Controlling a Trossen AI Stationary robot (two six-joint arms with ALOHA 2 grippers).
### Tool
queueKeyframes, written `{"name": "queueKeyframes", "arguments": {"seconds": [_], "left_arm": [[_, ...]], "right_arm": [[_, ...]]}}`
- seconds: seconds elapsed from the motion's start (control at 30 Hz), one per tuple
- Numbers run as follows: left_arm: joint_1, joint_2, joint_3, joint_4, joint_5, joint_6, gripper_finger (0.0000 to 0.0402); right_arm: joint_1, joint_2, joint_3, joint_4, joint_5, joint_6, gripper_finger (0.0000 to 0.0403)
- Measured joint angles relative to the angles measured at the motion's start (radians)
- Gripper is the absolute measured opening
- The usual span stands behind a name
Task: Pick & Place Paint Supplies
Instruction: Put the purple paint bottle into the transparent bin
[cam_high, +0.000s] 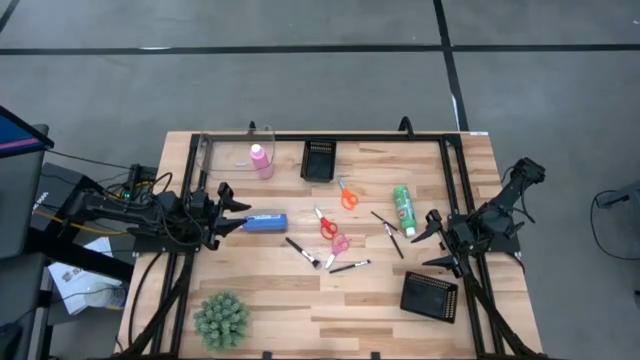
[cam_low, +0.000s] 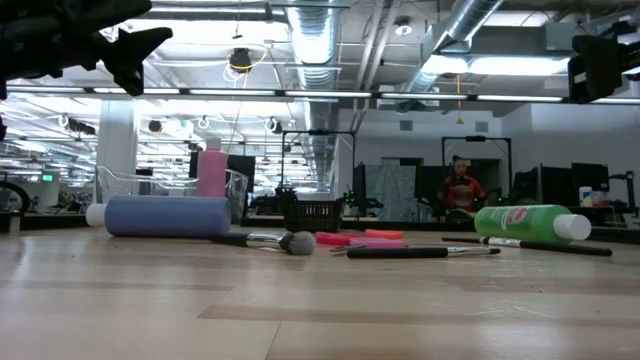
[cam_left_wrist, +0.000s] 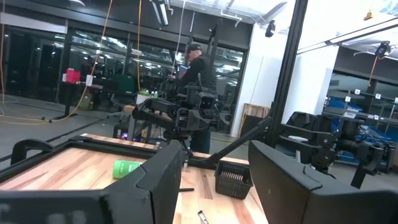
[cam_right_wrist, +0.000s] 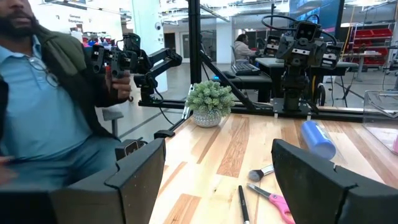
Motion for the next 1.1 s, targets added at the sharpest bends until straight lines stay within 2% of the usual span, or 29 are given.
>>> {"name": "queueKeyframes", "arguments": {"seconds": [0.9,1.1], "left_arm": [[0.000,0.000,0.000,0.008,-0.003,-0.036,0.0182],[0.000,0.000,0.000,0.001,0.075,0.013,0.0182]], "right_arm": [[0.000,0.000,0.000,0.002,0.000,0.000,0.0281],[-0.004,0.000,0.000,0.025,0.000,0.085,0.0281]]}}
